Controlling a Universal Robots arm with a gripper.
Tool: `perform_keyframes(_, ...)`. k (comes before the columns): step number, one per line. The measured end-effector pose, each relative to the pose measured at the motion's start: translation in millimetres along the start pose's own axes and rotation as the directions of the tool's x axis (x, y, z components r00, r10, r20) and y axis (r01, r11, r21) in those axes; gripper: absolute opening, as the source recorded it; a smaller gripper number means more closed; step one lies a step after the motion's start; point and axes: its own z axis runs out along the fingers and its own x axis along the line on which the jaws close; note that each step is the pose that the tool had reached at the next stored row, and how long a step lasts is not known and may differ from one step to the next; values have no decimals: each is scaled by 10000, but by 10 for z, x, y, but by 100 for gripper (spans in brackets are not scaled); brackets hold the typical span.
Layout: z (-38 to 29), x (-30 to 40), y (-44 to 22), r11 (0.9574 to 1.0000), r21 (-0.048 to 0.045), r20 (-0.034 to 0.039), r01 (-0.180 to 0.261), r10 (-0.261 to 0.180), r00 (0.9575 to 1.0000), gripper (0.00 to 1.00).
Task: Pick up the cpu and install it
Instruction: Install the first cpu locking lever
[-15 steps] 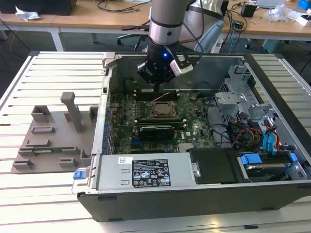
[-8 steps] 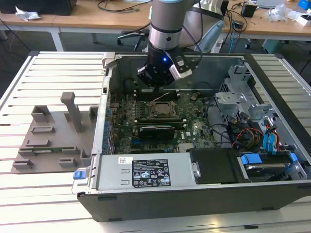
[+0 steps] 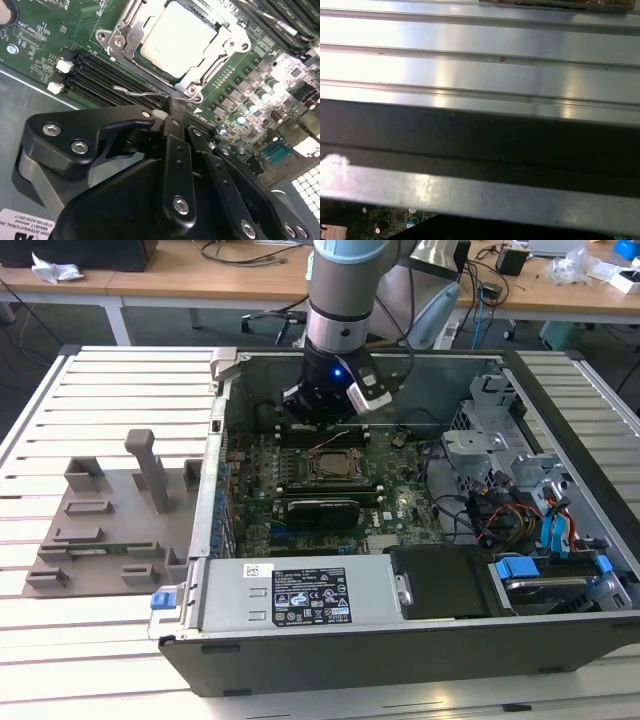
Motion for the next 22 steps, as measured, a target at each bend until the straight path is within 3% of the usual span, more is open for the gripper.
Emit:
perform_keyframes(4,33,-27,-3,10000,1,-13,0,0,10000,11)
perform_keyframes(15,95,-224,-23,10000,0,-114,-5,5,9999,11)
perform_keyframes(22,126,-335,-34,9999,119,-158,-12,14,9999,11)
